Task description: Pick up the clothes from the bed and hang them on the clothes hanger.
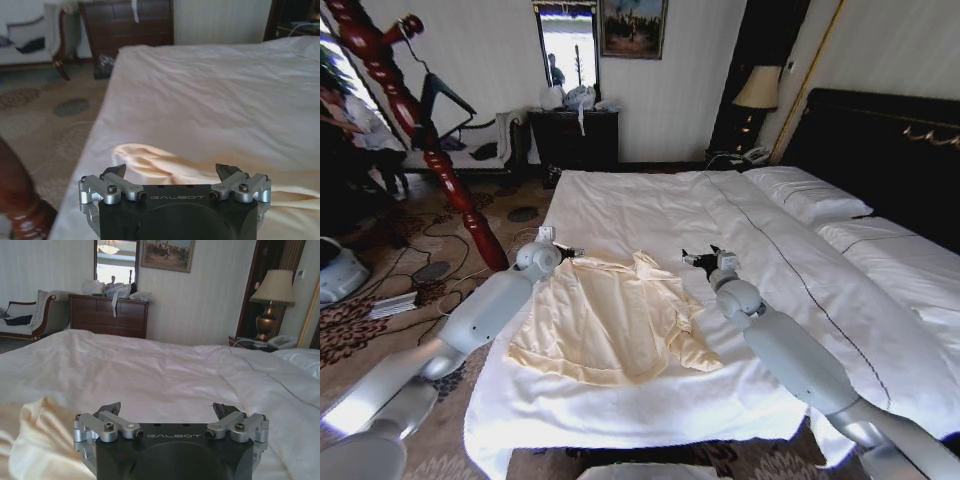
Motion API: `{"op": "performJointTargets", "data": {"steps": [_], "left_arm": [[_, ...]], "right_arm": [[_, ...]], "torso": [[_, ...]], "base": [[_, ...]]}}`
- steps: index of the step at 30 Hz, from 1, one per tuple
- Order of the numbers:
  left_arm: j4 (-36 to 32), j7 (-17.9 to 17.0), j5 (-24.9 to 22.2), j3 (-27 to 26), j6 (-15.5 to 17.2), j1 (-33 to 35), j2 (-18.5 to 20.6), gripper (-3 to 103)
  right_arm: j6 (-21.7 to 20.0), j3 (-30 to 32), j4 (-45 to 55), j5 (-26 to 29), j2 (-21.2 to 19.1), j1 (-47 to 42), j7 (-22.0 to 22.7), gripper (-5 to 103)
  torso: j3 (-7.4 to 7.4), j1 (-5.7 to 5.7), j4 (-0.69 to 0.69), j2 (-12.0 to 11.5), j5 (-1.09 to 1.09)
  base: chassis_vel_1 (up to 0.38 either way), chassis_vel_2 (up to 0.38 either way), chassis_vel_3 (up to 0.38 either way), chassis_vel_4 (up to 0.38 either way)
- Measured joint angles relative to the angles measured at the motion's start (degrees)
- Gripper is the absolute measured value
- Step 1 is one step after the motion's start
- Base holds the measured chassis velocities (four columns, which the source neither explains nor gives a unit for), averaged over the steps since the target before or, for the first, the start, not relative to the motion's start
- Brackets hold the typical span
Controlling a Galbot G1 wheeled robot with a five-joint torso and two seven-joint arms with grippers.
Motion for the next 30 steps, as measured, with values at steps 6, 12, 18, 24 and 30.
{"op": "performJointTargets", "data": {"steps": [6, 12, 18, 24, 30], "left_arm": [[-19.5, 1.8, 9.0, -13.7, -5.3, 25.8, 10.0, 100], [-29.0, 4.8, 21.3, -32.9, -12.3, 57.4, 6.0, 100], [-33.4, 7.7, 33.9, -42.1, -18.2, 75.8, -2.8, 100], [-36.5, 9.1, 38.2, -44.9, -20.4, 84.5, -9.6, 100], [-37.0, 9.9, 40.3, -45.0, -21.4, 86.7, -12.1, 100]], "right_arm": [[1.7, 6.4, 8.3, -3.0, -1.4, -15.5, -0.2, 100], [2.1, 11.5, 14.3, -9.2, 0.3, -30.3, -0.3, 100], [2.0, 17.0, 18.2, -10.4, 1.5, -40.9, -0.6, 100], [-0.5, 18.3, 22.9, -8.9, 3.1, -48.9, 0.1, 100], [-1.4, 17.7, 23.5, -7.7, 4.8, -51.7, 0.1, 100]], "torso": [[-0.02, -0.05, 0.02, 0.0, -0.01], [-0.01, -0.03, 0.01, 0.0, -0.02], [-0.02, -0.04, -0.02, 0.0, 0.01], [-0.01, -0.02, -0.02, 0.0, 0.02], [-0.01, -0.03, -0.01, 0.0, 0.02]], "base": [[0.000, 0.000, 0.000, 0.000], [0.000, 0.000, 0.000, 0.000], [0.000, 0.000, 0.000, 0.000], [0.000, 0.000, 0.000, 0.000], [0.000, 0.000, 0.000, 0.000]]}}
